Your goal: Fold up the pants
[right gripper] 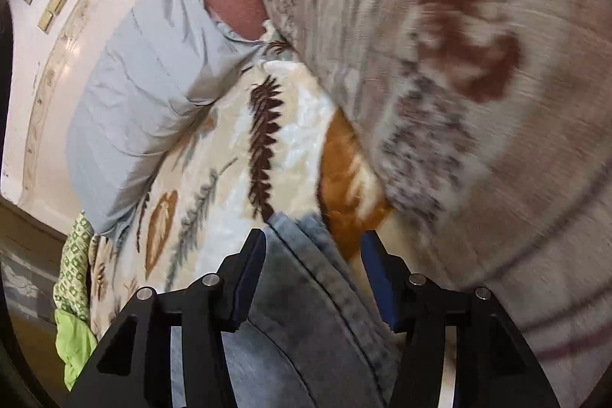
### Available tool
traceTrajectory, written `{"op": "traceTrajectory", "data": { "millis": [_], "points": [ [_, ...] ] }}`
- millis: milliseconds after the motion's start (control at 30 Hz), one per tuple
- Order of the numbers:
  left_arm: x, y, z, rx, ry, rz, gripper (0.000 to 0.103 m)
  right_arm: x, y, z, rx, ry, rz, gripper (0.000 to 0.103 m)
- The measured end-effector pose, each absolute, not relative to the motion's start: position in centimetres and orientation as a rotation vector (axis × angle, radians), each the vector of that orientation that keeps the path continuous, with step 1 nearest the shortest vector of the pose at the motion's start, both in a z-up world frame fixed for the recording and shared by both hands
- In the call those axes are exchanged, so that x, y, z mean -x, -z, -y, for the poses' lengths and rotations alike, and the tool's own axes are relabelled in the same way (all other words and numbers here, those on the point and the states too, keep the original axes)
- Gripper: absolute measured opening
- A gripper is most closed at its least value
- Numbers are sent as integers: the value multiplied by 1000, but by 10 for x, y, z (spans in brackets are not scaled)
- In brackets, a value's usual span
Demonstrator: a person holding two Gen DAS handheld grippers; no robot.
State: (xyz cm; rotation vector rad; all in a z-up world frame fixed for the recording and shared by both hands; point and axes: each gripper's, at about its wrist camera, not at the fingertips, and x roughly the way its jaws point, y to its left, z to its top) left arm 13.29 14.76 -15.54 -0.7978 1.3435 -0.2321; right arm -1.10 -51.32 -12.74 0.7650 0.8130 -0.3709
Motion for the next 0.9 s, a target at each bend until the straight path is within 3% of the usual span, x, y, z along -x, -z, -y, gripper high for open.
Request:
{"op": "traceTrajectory", "data": {
  "millis": [100, 167, 200, 333, 467, 533, 667, 733, 900],
  "points": [
    [-134, 157, -144, 796, 238, -1342, 41, -11, 134, 509, -732, 350, -878, 53],
    [-136, 159, -141, 784, 219, -1362, 35, -27, 136, 497, -659, 291, -943, 17],
    [-138, 159, -138, 773, 213, -1357, 27, -31, 131, 491, -596, 286, -954, 15],
    [-145, 156, -127, 638, 149, -1383, 21, -13, 99, 486, -529, 343, -809, 15],
    [-148, 158, -113, 565, 118, -1408, 19, -19, 137, 497, -508, 425, -980, 18],
    [-147, 153, -112, 549, 129, -1411, 19, -10, 134, 496, -512, 434, -944, 31],
    [-130, 129, -108, 548, 256, -1377, 20, 37, 103, 494, -633, 404, -810, 32],
    [-125, 118, -103, 538, 307, -1355, 25, 64, 95, 488, -635, 409, -800, 48],
    [-140, 137, -87, 508, 281, -1386, 27, 107, 112, 466, -644, 482, -802, 48]
  ]
}}
